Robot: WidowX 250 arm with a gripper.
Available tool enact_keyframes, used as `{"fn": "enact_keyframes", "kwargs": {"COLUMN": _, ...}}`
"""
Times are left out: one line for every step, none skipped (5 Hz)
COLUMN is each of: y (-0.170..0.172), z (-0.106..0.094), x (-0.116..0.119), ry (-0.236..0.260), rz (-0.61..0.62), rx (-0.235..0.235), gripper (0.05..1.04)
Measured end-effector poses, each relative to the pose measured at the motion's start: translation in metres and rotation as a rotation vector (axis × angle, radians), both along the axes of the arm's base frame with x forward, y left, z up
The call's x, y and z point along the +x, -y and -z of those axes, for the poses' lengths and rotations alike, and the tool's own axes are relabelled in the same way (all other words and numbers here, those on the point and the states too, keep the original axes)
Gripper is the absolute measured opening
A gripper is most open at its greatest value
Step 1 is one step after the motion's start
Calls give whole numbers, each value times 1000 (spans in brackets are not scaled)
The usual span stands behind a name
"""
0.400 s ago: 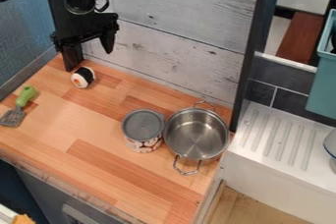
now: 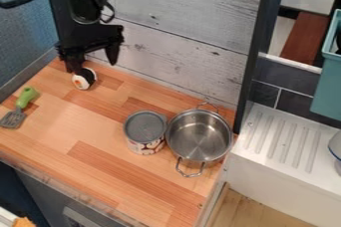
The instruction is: Moved the silver pot to the bottom left of the table
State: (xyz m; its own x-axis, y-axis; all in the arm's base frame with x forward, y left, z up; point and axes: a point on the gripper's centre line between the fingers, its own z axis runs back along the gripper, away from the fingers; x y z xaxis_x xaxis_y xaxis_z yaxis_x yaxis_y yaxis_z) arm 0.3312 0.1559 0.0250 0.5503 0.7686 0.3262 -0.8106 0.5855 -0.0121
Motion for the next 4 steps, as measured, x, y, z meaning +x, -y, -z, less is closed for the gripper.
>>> {"fn": "enact_keyframes", "kwargs": {"y": 15, "z": 7, "x": -2, "ry": -5, "rz": 97, "rx": -47, "gripper": 1000}}
{"fn": "enact_keyframes", "kwargs": {"y": 36, "z": -8, "x": 4, "ry": 64, "rz": 352, "rx": -110, "gripper": 1000}}
{"fn": "enact_keyframes", "kwargs": {"y": 56, "z": -8, "x": 0, "ry": 49, "rz": 586, "rx": -188, "gripper": 1000}}
{"fn": "enact_keyframes", "kwargs": {"y": 82, "z": -8, "x": 1, "ry": 30, "rz": 800, "rx": -214, "gripper": 1000}}
